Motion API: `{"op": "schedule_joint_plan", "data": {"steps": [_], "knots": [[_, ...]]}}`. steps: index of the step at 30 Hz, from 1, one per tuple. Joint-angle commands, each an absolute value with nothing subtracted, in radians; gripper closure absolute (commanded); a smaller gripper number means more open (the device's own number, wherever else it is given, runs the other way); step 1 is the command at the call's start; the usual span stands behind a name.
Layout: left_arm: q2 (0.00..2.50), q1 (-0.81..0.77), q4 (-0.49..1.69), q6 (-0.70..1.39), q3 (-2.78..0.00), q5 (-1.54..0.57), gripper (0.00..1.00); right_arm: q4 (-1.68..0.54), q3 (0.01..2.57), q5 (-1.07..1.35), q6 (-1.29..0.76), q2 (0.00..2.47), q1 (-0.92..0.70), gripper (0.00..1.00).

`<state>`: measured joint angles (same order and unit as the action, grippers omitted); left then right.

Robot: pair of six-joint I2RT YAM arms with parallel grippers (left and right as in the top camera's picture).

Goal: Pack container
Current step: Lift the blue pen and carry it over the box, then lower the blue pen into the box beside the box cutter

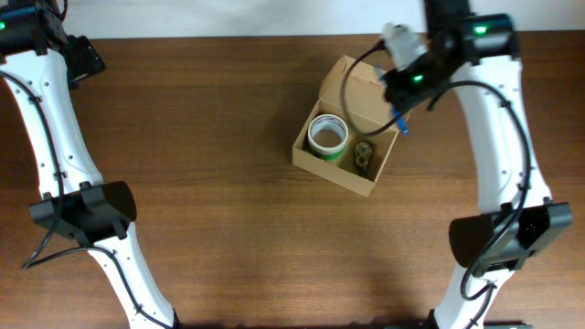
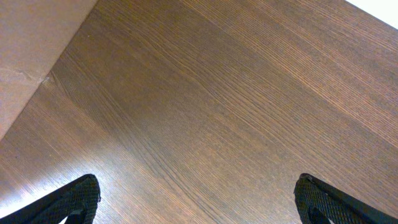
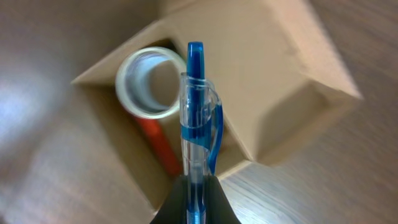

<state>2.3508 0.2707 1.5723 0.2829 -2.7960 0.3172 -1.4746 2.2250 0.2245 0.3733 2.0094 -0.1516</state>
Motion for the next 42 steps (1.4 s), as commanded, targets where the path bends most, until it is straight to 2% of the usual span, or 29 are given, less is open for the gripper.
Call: {"op": "schedule_joint_plan", "data": {"steps": [1,11,19,27,33,42], "knots": [[2.356,0.276,1.571,0.275,-2.792,0.313,0.00,-1.493,2.205,0.237,0.476,2.003,-0.196,0.96],[2.356,0.276,1.571,0.275,-2.792,0.313,0.00,-1.532,2.014,0.285,0.730,2.003,-0.272,0.96],[2.356,0.276,1.571,0.275,-2.792,0.313,0.00,-1.449,1.878,0.283,0.769,2.004,-0.318,0.96],[2.356,0.276,1.571,0.275,-2.792,0.313,0.00,-1.383,1.871,0.275,0.888,2.004,-0.323,0.96],[2.356,0.276,1.571,0.275,-2.792,0.313,0.00,-1.312,1.870,0.250,0.892,2.012,-0.323,0.96],[2.356,0.276,1.571,0.275,-2.792,0.313,0.00,-1.323,1.868,0.251,0.904,2.075,-0.339,0.96]]}}
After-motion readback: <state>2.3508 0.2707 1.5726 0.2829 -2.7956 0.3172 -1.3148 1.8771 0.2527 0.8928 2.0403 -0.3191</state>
